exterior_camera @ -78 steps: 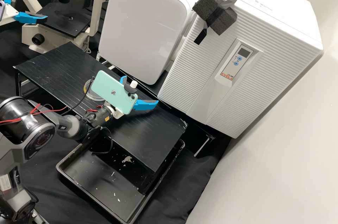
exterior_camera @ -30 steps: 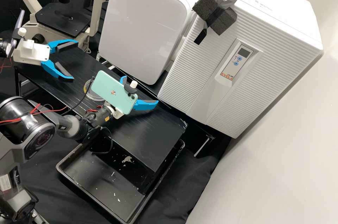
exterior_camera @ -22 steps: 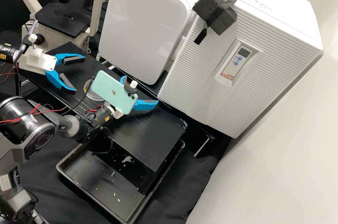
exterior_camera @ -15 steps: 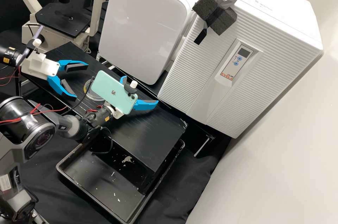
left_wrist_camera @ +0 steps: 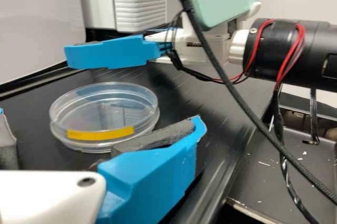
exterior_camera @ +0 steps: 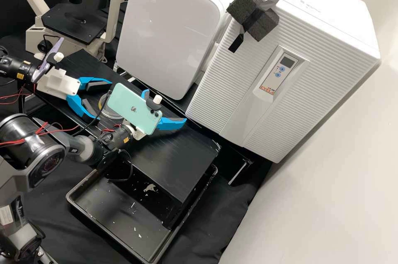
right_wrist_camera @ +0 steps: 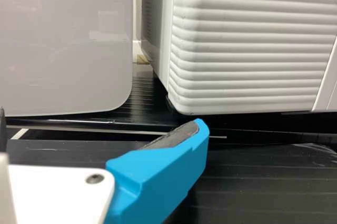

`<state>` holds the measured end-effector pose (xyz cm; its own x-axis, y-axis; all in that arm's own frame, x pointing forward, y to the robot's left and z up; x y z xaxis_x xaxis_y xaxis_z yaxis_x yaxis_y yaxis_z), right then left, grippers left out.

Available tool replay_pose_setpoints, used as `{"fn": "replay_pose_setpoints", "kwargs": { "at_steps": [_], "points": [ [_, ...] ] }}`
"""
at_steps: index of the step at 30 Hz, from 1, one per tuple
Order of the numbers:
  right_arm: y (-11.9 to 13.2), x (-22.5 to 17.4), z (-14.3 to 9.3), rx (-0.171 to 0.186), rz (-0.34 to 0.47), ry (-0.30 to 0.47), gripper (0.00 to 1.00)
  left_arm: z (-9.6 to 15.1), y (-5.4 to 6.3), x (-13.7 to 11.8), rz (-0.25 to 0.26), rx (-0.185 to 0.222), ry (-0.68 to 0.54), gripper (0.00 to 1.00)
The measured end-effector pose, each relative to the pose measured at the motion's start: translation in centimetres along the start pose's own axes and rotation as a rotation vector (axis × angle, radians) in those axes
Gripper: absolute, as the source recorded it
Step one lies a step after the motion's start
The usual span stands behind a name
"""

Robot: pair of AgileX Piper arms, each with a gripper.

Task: Place the petri dish on the microscope

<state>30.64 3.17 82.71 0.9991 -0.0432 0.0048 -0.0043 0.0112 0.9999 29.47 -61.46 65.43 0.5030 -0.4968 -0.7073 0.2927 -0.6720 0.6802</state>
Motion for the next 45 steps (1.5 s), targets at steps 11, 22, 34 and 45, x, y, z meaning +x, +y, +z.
{"fn": "replay_pose_setpoints", "kwargs": {
  "at_steps": [11,22,34,45],
  "points": [
    [0.0,0.0,0.0,0.0,0.0,0.0,1.0,-0.1,-0.3,1.7,-0.001,-0.005,-0.014,1.0],
    [0.0,0.0,0.0,0.0,0.0,0.0,1.0,-0.1,-0.5,2.3,0.006,-0.017,-0.014,0.0],
    [0.0,0.0,0.0,0.0,0.0,0.0,1.0,0.0,-0.7,2.3,0.023,-0.019,-0.008,0.0],
    [0.0,0.0,0.0,0.0,0.0,0.0,1.0,-0.3,-1.6,2.2,0.035,-0.034,-0.007,0.0]
  ]
}}
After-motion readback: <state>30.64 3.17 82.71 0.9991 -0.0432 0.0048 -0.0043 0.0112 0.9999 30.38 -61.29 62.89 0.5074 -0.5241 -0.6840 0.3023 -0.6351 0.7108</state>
